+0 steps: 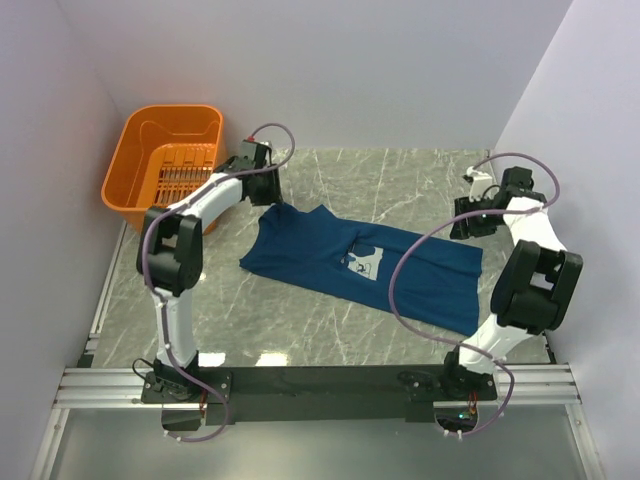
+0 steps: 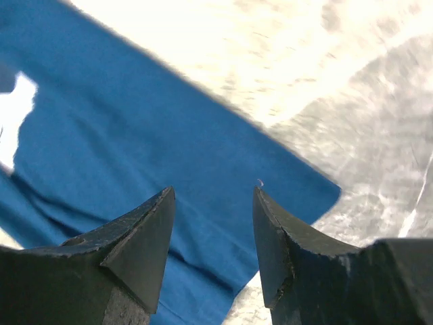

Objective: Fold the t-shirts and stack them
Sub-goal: Fold the tshirt

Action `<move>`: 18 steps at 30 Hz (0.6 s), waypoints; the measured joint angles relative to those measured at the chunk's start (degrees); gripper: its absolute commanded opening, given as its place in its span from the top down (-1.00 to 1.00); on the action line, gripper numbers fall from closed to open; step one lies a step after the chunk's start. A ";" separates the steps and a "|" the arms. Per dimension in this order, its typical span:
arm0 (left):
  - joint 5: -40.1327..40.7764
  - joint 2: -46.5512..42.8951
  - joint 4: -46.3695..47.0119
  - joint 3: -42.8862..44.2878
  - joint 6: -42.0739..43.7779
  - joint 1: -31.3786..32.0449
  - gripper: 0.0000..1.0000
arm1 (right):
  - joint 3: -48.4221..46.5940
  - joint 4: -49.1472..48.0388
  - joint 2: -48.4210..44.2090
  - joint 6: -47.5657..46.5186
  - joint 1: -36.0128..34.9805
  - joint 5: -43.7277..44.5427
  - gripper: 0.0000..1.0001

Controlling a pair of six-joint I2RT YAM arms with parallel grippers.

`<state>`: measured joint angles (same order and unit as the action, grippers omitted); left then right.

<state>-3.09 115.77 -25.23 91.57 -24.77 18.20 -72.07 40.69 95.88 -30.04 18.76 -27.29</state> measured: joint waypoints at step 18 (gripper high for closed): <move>-1.22 13.84 -2.58 10.84 -2.84 0.00 0.16 | -4.09 -0.96 12.39 8.35 4.83 5.20 -0.11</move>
<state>-4.32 129.60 -27.81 102.41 -27.62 18.20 -76.16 39.72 108.27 -21.69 23.59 -22.09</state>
